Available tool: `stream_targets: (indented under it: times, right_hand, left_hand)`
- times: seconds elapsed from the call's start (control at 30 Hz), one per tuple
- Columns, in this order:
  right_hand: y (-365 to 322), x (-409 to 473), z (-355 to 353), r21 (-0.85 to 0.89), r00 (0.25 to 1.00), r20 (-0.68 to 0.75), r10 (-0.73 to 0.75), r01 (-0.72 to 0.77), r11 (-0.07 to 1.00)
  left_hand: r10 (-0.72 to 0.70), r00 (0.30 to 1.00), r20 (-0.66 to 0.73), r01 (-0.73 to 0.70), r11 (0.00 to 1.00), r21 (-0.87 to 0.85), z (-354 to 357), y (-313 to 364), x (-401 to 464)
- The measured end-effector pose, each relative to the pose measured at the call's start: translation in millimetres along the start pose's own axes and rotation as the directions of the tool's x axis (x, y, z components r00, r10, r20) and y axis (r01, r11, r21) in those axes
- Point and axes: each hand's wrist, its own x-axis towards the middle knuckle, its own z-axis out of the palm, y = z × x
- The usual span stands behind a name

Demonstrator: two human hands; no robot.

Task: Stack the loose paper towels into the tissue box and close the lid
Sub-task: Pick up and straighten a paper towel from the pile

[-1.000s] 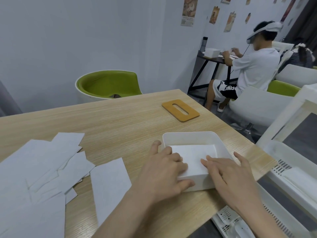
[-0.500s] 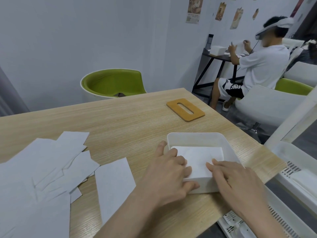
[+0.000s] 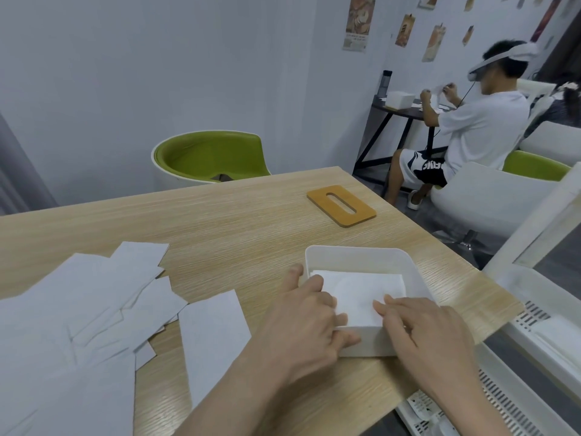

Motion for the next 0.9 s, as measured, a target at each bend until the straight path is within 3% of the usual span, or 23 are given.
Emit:
stream_targets:
  times: [0.57,0.73,0.9]
  right_hand:
    - [-34,11,9,0.056,0.991,0.034,-0.129,0.127,0.99]
    - [-45,1,9,0.07,0.984,-0.134,-0.115,0.125,0.99]
    - [-80,-12,3,0.165,0.938,-0.269,-0.219,0.269,0.949]
  left_hand:
    - [-0.109,0.99,-0.091,0.108,0.994,-0.014,-8,-26,-38]
    - [-0.16,0.977,-0.144,0.152,0.987,-0.059,-15,-26,-57]
    - [-0.261,0.925,-0.275,0.237,0.964,-0.117,-15,-38,-97]
